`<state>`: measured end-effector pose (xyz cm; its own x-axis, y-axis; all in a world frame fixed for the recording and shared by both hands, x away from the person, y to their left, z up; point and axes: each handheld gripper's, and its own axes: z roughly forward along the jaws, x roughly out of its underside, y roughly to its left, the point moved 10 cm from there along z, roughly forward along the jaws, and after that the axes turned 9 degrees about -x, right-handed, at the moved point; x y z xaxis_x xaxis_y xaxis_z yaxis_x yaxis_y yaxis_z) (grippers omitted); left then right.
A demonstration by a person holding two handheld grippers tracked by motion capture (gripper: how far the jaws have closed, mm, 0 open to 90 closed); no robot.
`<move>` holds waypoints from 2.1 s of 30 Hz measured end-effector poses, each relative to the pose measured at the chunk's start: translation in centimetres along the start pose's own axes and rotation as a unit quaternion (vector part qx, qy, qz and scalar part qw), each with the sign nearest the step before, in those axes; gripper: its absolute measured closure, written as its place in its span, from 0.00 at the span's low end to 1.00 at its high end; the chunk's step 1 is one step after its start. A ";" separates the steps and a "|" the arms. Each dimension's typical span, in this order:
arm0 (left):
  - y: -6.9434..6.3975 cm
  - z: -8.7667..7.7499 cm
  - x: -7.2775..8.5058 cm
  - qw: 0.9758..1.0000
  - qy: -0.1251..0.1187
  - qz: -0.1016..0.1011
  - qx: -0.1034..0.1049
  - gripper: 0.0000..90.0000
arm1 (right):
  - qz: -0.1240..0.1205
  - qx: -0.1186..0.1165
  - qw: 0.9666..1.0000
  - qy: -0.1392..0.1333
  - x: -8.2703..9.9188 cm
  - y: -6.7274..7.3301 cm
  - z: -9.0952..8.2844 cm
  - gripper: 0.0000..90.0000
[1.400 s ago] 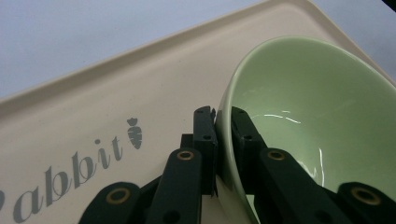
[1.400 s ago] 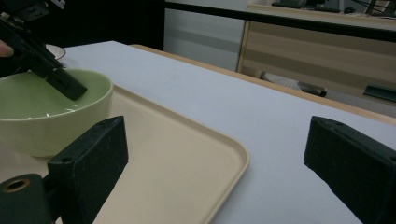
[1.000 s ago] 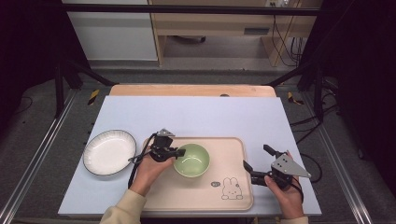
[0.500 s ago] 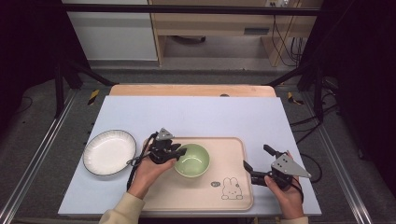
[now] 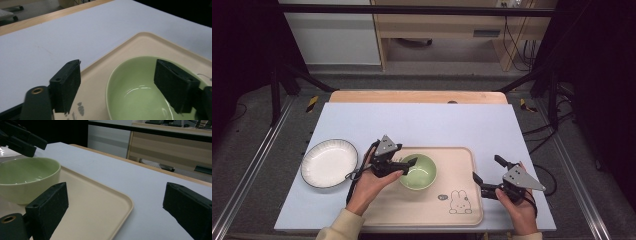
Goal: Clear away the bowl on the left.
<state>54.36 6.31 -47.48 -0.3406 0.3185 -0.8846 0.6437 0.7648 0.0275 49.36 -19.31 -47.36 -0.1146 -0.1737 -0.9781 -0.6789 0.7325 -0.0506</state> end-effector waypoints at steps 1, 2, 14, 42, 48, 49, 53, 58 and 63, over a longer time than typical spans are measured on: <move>-0.2 -0.1 -0.2 1.000 -0.004 0.001 0.006 0.22 | 0.000 0.000 1.000 0.000 0.0 0.0 0.0 0.07; -0.3 -0.2 -0.3 1.000 -0.006 0.002 0.010 0.20 | 0.001 -0.001 1.000 0.000 0.0 0.0 0.0 0.07; -1.5 -2.5 -1.6 0.998 -0.043 0.026 0.040 0.09 | 0.001 -0.003 1.000 -0.004 -0.1 0.1 0.0 0.07; 1.3 -5.3 -1.5 0.995 -0.088 0.023 0.032 0.04 | 0.001 0.003 1.000 -0.005 -0.1 -0.1 -0.1 0.06; 2.3 -6.5 -1.4 0.994 -0.098 0.028 0.023 0.04 | 0.001 0.004 1.000 -0.004 -0.1 -0.1 -0.1 0.06; 2.5 -6.7 -1.4 0.994 -0.100 0.028 0.021 0.04 | 0.000 0.004 1.000 -0.004 -0.1 -0.1 -0.1 0.06; 3.2 -7.4 -1.2 0.994 -0.102 0.033 0.016 0.04 | 0.002 0.005 1.000 -0.008 -0.2 -0.1 -0.2 0.06; 3.9 -8.3 -0.9 0.993 -0.107 0.039 0.011 0.05 | -0.001 0.007 1.000 -0.013 -0.3 -0.2 -0.3 0.06; 4.6 -9.1 -0.9 0.993 -0.112 0.038 0.005 0.03 | -0.002 0.008 1.000 -0.011 -0.3 -0.2 -0.2 0.06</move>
<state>51.39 14.67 -42.37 -0.1293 0.2417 -0.9617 0.6689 0.7372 0.0954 49.37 -19.58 -47.04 -0.0960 -0.1618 -0.9821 -0.6672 0.7427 -0.0572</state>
